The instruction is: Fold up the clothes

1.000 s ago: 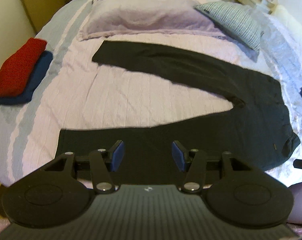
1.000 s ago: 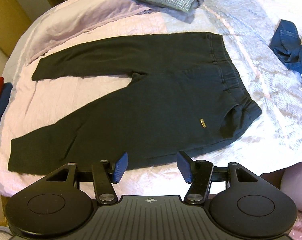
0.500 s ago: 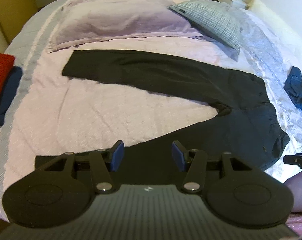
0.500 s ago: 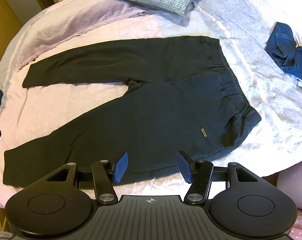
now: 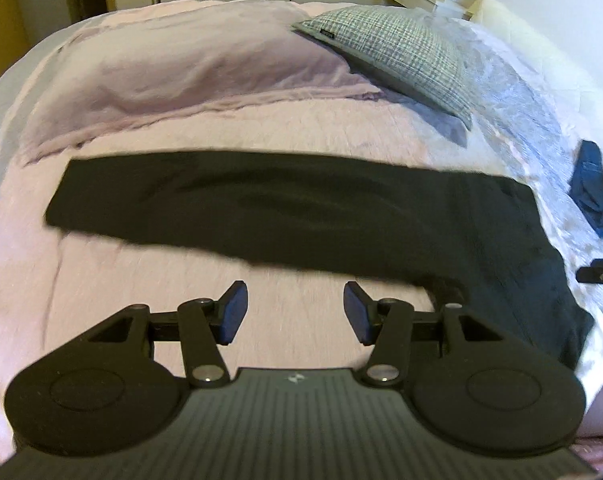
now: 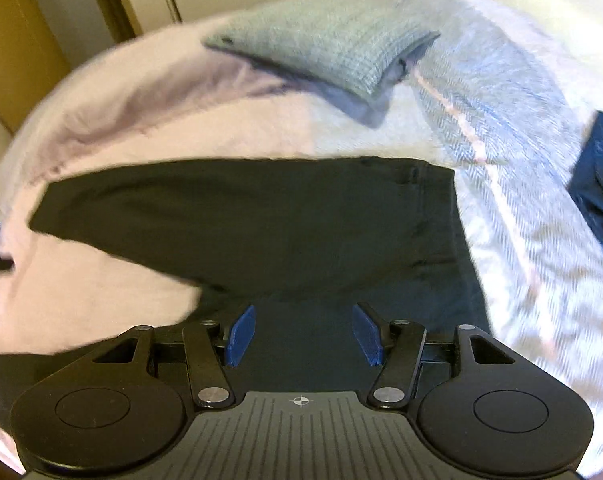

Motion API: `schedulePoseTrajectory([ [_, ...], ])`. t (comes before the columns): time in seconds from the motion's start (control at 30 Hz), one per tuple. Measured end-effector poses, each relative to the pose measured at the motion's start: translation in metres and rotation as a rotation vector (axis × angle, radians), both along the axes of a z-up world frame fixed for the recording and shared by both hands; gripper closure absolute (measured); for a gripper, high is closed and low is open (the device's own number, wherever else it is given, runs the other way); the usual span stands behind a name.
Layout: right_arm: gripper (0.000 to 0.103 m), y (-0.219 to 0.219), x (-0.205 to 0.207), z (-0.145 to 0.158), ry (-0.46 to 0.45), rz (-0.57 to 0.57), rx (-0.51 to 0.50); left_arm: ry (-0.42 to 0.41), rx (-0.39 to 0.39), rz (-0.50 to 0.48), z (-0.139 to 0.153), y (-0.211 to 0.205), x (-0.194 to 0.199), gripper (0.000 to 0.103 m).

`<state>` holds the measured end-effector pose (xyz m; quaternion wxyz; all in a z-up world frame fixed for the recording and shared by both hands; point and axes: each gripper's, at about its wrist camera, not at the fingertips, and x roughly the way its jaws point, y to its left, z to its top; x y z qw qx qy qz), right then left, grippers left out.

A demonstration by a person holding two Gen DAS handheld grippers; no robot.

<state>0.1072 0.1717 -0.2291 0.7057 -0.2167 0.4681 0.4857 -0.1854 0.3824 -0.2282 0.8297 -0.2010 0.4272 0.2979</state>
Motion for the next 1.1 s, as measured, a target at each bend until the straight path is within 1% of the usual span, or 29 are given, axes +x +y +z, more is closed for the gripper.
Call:
schedulePoseTrajectory([
  [0.17,0.045,0.048,0.058,-0.047,-0.018,0.129,-0.084,-0.003,0.03,-0.033,-0.045,0.047,0.068,0.054],
  [0.27,0.045,0.074,0.086,-0.068,-0.027,0.207,-0.089,0.014,0.053,-0.085,-0.072,0.076,0.102,0.054],
  [0.33,0.045,0.094,0.104,-0.08,-0.034,0.258,-0.085,0.025,0.074,-0.138,-0.088,0.094,0.122,0.054],
  [0.4,0.045,0.113,0.119,-0.09,-0.047,0.313,-0.077,0.048,0.105,-0.212,-0.104,0.11,0.139,0.054],
  [0.5,0.045,0.14,0.137,-0.1,-0.074,0.378,-0.069,0.12,0.16,-0.335,-0.124,0.132,0.159,0.054],
  [0.6,0.045,0.164,0.152,-0.109,-0.084,0.431,-0.066,0.159,0.194,-0.424,-0.135,0.151,0.169,0.054],
  [0.7,0.045,0.183,0.165,-0.121,-0.071,0.477,-0.086,0.177,0.188,-0.502,-0.142,0.169,0.172,0.054],
  [0.8,0.045,0.193,0.176,-0.134,-0.025,0.494,-0.103,0.196,0.172,-0.568,-0.149,0.185,0.174,0.054],
  [0.87,0.045,0.2,0.183,-0.143,0.006,0.505,-0.114,0.189,0.135,-0.59,-0.154,0.196,0.174,0.054],
  [0.97,0.045,0.207,0.189,-0.151,0.044,0.507,-0.122,0.168,0.065,-0.599,-0.16,0.208,0.171,0.054],
  [1.0,0.045,0.207,0.19,-0.152,0.054,0.502,-0.122,0.164,0.045,-0.604,-0.163,0.209,0.169,0.056],
  [1.03,0.045,0.208,0.19,-0.153,0.064,0.497,-0.121,0.16,0.055,-0.604,-0.16,0.207,0.165,0.06],
  [1.07,0.057,0.207,0.188,-0.153,0.053,0.502,-0.124,0.155,0.077,-0.602,-0.156,0.203,0.16,0.066],
  [1.1,0.071,0.205,0.183,-0.15,0.012,0.52,-0.132,0.15,0.099,-0.599,-0.151,0.2,0.155,0.082],
])
